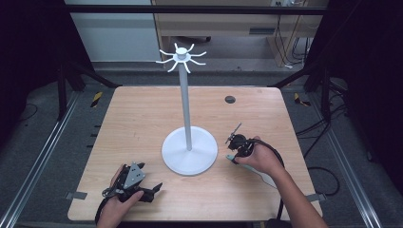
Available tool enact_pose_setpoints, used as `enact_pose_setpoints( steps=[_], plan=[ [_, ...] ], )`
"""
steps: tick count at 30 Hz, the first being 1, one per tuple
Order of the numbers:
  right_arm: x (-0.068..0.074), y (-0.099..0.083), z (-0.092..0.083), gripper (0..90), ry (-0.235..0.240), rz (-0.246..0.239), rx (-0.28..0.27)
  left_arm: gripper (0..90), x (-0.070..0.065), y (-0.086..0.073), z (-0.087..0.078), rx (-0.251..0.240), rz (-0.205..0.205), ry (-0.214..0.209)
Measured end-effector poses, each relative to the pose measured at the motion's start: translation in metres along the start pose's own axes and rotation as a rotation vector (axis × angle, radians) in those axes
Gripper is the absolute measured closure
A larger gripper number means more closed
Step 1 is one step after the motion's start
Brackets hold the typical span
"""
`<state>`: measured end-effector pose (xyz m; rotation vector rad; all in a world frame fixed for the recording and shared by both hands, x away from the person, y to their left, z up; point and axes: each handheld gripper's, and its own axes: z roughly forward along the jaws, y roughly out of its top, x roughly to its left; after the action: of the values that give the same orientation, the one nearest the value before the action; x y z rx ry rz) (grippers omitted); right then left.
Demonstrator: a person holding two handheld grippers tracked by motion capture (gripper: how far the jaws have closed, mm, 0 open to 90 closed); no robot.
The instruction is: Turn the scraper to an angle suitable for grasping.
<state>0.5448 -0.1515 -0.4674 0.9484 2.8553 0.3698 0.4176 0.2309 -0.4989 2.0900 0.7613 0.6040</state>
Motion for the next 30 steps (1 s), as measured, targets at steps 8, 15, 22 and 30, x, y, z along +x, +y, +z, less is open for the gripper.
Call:
enact_pose_setpoints(
  steps=[8, 15, 22, 30],
  plan=[
    [-0.002, -0.003, -0.001, 74.1, 0.017, 0.012, -0.016, 2.5, 0.000, 0.000, 0.000, 0.000, 0.000, 0.000],
    [-0.003, -0.005, -0.004, 74.1, 0.015, 0.019, -0.040, 2.5, 0.000, 0.000, 0.000, 0.001, 0.001, 0.001],
    [-0.004, -0.010, -0.013, 74.1, 0.008, 0.049, -0.099, 2.5, 0.001, 0.000, 0.000, 0.004, 0.004, 0.001],
    [-0.006, -0.017, -0.026, 74.2, -0.005, 0.063, -0.167, 2.5, 0.000, 0.000, 0.001, 0.005, 0.004, 0.001]
  ],
)
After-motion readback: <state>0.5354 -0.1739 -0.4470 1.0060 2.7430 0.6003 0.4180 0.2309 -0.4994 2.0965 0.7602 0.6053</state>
